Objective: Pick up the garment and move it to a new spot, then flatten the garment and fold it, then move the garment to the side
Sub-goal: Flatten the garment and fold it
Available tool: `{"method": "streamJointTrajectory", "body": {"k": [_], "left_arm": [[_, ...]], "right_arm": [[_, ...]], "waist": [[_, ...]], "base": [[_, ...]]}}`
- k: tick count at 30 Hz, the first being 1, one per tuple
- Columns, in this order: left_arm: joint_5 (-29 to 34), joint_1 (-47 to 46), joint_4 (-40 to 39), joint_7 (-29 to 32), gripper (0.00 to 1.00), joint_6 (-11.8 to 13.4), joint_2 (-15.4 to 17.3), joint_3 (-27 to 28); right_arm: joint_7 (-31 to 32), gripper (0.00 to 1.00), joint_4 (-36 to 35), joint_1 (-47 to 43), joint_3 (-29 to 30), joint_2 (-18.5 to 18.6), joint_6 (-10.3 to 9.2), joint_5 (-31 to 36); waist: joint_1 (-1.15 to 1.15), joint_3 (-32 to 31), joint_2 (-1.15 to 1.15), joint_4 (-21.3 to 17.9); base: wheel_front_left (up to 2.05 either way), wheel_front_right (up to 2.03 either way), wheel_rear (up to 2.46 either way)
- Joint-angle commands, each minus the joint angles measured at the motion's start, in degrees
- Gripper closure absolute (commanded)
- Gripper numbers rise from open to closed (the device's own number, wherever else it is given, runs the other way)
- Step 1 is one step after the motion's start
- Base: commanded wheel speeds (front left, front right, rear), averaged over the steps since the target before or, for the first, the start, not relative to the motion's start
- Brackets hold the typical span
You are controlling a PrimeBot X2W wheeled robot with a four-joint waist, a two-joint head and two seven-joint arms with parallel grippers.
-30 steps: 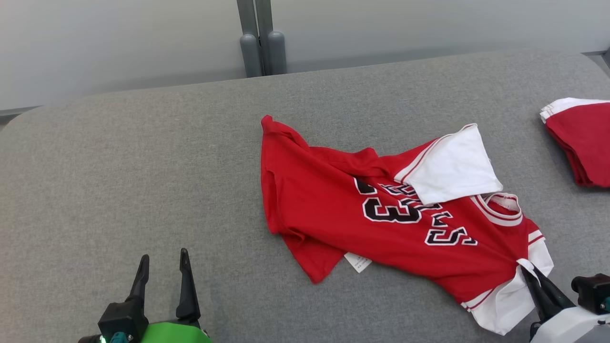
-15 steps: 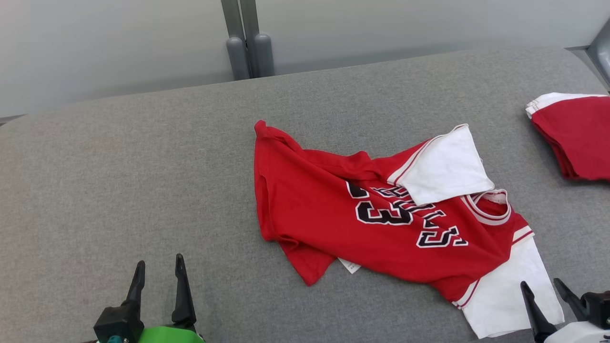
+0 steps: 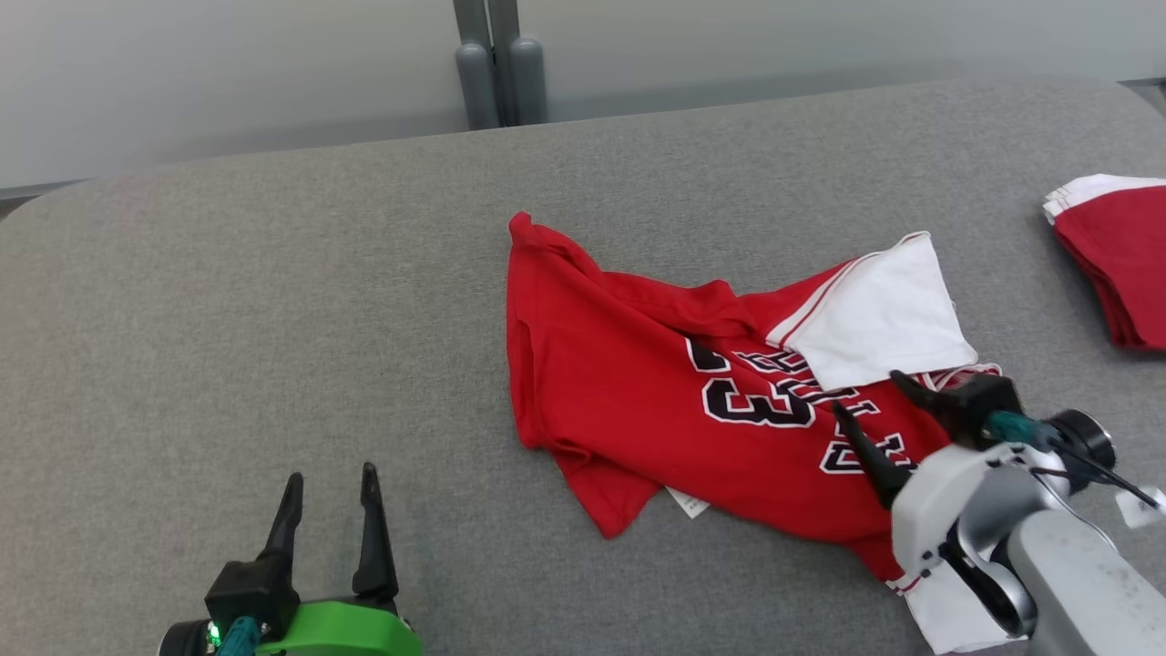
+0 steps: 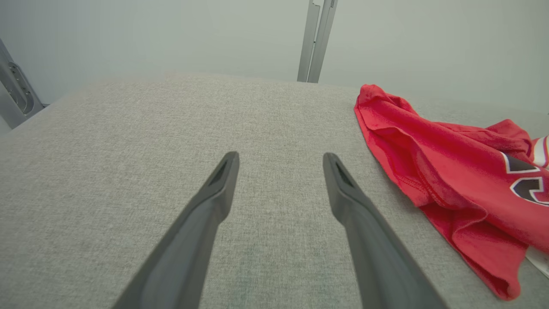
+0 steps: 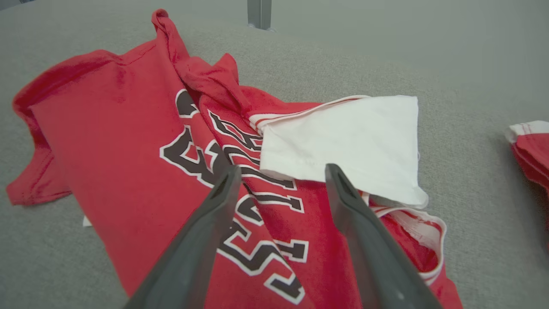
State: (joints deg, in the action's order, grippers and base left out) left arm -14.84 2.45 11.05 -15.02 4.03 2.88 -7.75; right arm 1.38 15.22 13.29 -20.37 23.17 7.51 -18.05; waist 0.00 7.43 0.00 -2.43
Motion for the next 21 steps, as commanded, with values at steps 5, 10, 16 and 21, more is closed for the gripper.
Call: {"method": "streamJointTrajectory", "body": {"k": [5, 10, 16, 21], "left_arm": [[-0.63, -3.97, 0.51, -0.17, 0.00, 0.41, 0.08, -2.83], [-1.72, -7.00, 0.94, -0.17, 0.00, 0.68, 0.08, -5.26], [-3.23, -9.44, 1.24, -0.17, 0.00, 1.53, 0.09, -7.77], [-3.97, -10.05, 1.22, -0.17, 0.00, 2.14, 0.08, -8.82]], "right_arm": [[11.04, 0.00, 3.84, 8.43, -8.91, 1.17, -0.04, -0.79], [15.88, 0.77, 9.19, 16.01, -15.72, 2.96, -0.05, -2.56], [16.44, 1.00, 15.49, 23.85, -19.94, 4.86, -0.07, -6.52], [10.04, 1.00, 20.65, 30.53, -18.92, 4.19, -0.06, -3.56]], "waist": [[0.00, 2.50, 0.00, 4.36], [0.00, 4.83, 0.00, 7.60], [0.00, 6.34, 0.00, 10.70], [0.00, 6.73, 0.00, 11.91]], "base": [[0.00, 0.00, 0.00], [0.00, 0.00, 0.00], [0.00, 0.00, 0.00], [0.00, 0.00, 0.00]]}}
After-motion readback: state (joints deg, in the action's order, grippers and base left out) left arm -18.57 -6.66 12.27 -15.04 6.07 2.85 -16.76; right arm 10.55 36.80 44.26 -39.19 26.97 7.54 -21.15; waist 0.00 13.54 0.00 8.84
